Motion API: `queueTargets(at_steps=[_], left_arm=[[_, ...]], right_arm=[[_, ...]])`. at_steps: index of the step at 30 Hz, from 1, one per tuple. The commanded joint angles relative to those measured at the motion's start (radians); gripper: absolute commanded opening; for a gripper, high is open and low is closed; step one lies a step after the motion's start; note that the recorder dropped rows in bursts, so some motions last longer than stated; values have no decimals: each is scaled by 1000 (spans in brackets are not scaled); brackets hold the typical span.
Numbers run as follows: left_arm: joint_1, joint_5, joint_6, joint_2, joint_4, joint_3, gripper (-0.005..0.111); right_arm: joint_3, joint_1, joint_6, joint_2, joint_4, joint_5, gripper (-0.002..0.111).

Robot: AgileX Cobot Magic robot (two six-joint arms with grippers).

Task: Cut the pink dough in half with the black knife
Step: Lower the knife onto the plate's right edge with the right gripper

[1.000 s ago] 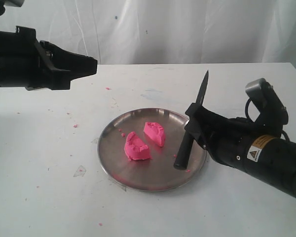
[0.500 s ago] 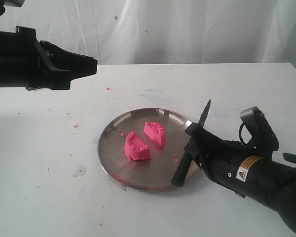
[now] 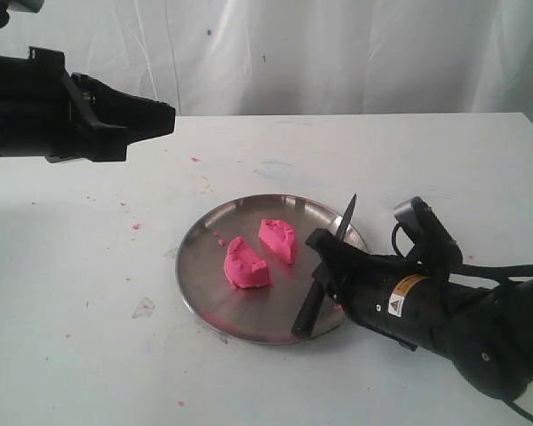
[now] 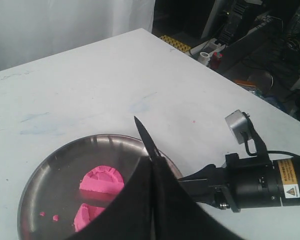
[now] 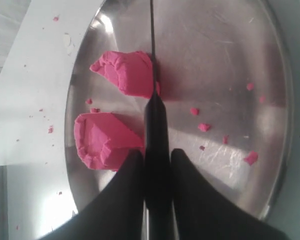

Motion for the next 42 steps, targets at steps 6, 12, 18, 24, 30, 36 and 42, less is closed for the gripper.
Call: queueTargets(at_steps=[6,12,18,24,30,36,42], left_arm=[[-2,8,2,-8,-13,6,0],[-2,8,2,-8,-13,6,0],[-2,8,2,-8,-13,6,0],[-2,8,2,-8,-13,6,0],[-2,8,2,-8,-13,6,0],[-2,8,2,-8,-13,6,0],[-2,8,2,-8,-13,6,0]], right_arm=[[-36,3,18,87,-15,5,0],[-65,3,22,126,-15,14,0],[-95,3,22,138,-15,51,0],[-95,3,22,138,-18,51,0],[-95,3,22,138,-21,54,4],[-95,3,22,138,-21,70,19],[-95,3,22,134,-21,73,20]])
